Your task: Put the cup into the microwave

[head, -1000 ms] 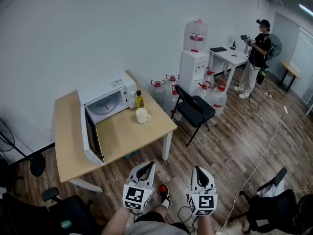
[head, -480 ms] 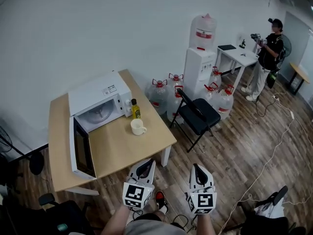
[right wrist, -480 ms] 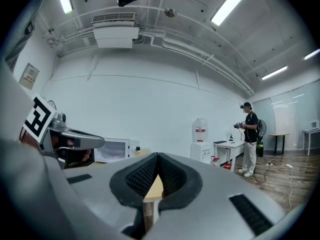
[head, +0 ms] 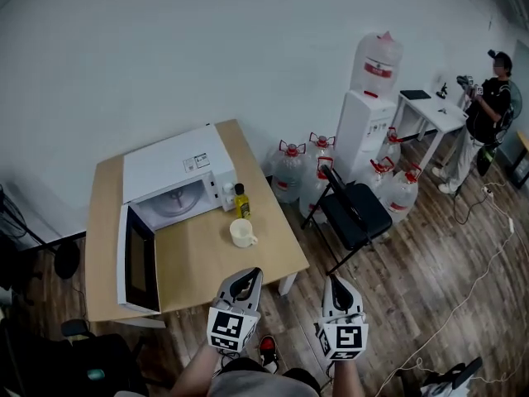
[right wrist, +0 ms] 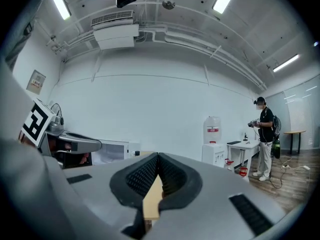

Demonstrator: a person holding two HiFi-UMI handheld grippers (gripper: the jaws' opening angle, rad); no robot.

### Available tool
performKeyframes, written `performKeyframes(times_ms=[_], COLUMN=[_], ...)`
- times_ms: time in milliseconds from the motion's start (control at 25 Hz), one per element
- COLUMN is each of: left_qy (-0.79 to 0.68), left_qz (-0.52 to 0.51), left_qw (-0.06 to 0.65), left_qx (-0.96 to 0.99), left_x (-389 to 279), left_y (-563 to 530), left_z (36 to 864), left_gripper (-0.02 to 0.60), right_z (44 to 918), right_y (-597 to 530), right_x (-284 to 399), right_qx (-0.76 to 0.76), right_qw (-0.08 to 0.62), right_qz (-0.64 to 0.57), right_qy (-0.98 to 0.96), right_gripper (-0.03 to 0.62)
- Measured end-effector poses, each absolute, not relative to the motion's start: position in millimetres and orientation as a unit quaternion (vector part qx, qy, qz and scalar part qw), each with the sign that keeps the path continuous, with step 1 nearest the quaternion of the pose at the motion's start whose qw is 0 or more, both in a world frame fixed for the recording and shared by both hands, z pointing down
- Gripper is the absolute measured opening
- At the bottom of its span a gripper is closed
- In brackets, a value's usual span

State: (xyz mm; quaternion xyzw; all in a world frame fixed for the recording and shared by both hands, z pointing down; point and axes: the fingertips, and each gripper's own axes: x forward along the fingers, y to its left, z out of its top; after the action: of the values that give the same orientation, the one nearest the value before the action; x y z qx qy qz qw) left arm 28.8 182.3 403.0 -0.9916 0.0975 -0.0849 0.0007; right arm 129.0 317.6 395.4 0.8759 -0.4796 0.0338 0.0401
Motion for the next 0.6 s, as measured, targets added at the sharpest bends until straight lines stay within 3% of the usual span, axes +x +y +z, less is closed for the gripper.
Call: performKeyframes(times_ms=[600], left_qy=[0.246], left_qz=[-0.100], left_qw=[-0.016], left_qx=[-0.964], left_x=[7], left_y=[94], left_z=[412], left_gripper=[0.025], right_z=[400], right_y=[184], right_x=[140], right_qx=[0.785], right_qw=[0.046], right_qz=[0.035], right_qy=[-0.617], right_gripper=[0.017])
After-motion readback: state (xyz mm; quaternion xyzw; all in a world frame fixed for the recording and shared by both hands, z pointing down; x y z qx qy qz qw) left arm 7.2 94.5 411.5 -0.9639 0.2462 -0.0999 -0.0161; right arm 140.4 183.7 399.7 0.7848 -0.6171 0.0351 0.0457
